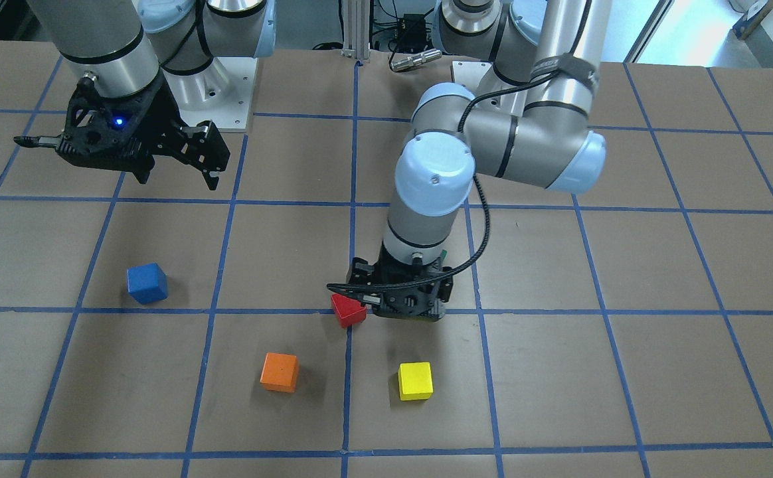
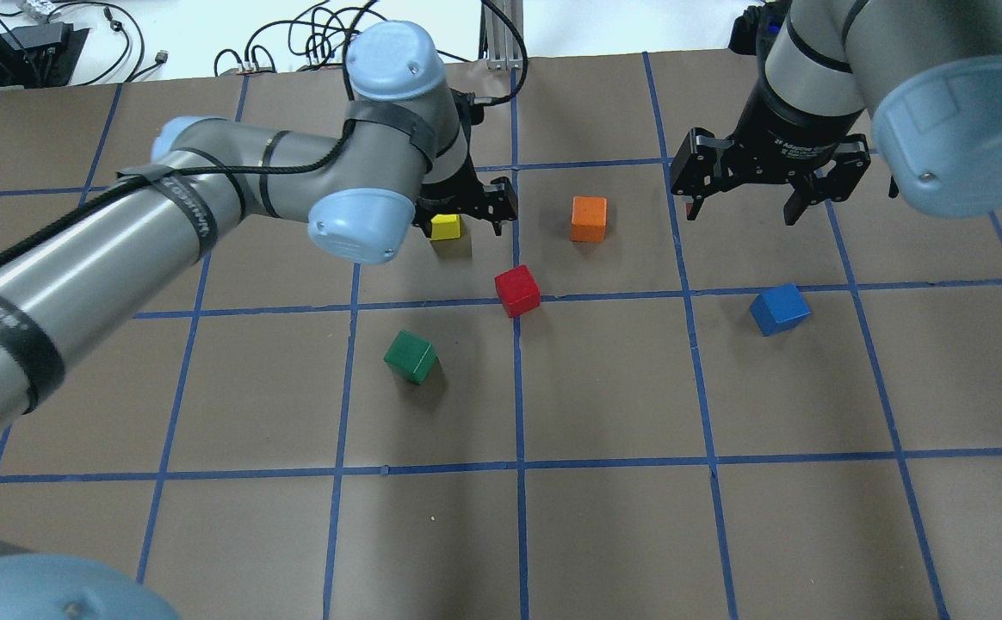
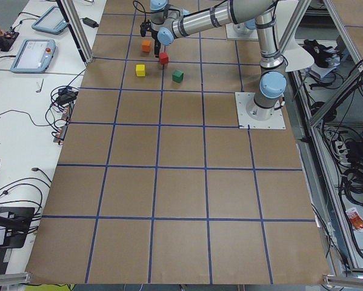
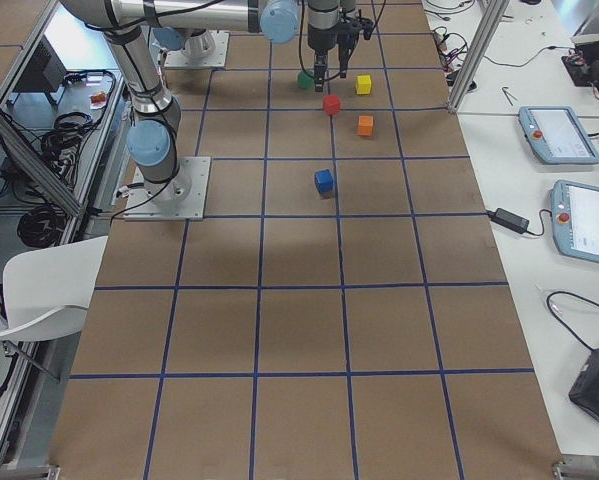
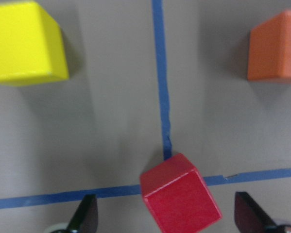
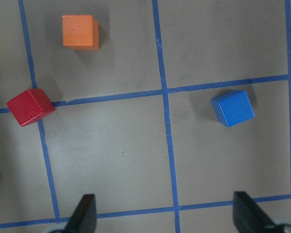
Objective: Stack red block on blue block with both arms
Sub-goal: 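Set the red cube down near the yellow cube and open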
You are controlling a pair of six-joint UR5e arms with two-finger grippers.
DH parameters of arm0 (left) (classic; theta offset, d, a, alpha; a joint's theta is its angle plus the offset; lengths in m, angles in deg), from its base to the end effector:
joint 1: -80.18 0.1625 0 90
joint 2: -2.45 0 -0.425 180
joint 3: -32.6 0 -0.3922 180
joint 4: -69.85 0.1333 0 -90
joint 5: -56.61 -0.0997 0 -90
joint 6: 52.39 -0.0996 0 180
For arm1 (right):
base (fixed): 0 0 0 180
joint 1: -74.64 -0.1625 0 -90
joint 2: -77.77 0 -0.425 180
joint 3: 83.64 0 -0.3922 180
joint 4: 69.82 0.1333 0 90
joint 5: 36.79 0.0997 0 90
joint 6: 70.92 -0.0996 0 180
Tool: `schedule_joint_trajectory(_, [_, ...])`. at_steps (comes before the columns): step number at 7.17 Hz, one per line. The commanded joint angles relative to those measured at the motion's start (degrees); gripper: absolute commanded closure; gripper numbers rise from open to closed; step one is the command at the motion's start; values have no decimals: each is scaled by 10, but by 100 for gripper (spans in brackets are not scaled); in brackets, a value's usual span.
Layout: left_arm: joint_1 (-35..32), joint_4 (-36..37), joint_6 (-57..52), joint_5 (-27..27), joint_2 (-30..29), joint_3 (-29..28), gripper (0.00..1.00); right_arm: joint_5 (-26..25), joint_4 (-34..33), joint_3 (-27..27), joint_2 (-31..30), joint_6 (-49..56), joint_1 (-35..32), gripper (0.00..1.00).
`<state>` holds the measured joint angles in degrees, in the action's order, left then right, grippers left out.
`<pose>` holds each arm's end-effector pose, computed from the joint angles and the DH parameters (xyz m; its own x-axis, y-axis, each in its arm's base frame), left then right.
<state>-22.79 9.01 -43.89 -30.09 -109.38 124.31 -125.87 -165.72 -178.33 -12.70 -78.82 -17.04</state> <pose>-0.2761 -0.5794 0.3112 -0.9939 0.0837 0.0711 0.0773 0.9931 -0.0884 0.1492 -0.4861 0.4620 -0.9940 0.1078 -0.0199 0.1083 0.9938 -0.0268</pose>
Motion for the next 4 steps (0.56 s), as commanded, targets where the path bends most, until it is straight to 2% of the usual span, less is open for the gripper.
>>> schedule_joint_trajectory(1, [70,-130,-120,-17,82,6,0,3,-4,-8,29,-2,-1,0])
schedule_joint_trajectory(2, [110,-166,-158,-28,115,3,0,4,-16,-8,62,-4,-8,0])
schedule_joint_trajectory(4, [114,-249,-156,-28,183,-27,0,67,-138,-7,110,-86,-49,0])
